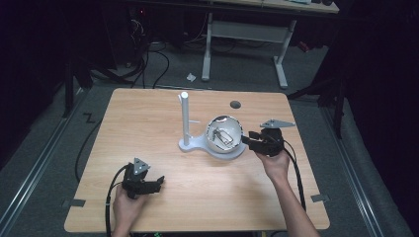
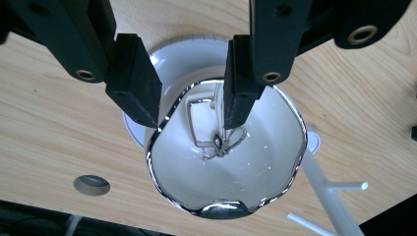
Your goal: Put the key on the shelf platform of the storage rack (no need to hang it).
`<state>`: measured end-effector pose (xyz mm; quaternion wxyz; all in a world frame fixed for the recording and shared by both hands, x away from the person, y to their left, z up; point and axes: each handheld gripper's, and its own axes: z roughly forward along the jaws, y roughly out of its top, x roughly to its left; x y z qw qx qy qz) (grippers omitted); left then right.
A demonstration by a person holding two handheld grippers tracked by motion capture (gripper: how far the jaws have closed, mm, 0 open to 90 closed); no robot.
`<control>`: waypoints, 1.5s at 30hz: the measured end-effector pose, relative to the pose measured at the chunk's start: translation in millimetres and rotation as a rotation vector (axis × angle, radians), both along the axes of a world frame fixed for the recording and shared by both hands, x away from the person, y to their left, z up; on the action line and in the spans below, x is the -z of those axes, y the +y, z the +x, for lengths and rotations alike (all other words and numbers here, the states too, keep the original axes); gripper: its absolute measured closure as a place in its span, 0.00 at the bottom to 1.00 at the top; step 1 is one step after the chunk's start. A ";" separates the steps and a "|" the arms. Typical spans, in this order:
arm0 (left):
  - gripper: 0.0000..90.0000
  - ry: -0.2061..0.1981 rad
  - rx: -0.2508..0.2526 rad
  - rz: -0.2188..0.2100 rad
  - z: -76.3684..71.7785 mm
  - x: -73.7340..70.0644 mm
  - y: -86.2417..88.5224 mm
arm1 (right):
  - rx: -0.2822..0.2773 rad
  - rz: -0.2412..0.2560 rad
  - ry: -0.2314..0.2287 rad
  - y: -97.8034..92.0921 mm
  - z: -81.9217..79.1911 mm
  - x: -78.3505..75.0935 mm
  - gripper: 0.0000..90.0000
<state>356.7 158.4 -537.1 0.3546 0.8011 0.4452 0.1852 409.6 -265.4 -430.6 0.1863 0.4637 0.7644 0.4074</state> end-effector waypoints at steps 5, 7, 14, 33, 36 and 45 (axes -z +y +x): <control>0.18 0.000 0.000 0.000 0.0 0.0 0.0 | 0.021 -0.003 0.008 -8.1 -8.9 0.1 0.65; 0.18 0.000 0.000 0.000 0.0 0.0 0.0 | 0.023 -0.001 0.002 -9.5 -12.1 -2.5 0.65; 0.18 0.000 0.000 0.000 0.0 0.0 0.0 | 0.023 0.026 -0.004 -14.0 -21.0 -3.3 0.65; 0.18 0.000 0.000 0.001 0.0 0.0 -0.1 | 0.052 0.075 -0.050 -28.4 -53.8 0.8 0.66; 0.18 0.000 0.000 0.001 0.0 0.0 -0.1 | 0.042 0.089 -0.058 -28.1 -58.4 0.5 0.66; 0.18 0.000 0.000 0.001 0.0 0.0 -0.1 | 0.025 0.096 -0.058 -24.7 -70.0 5.2 0.66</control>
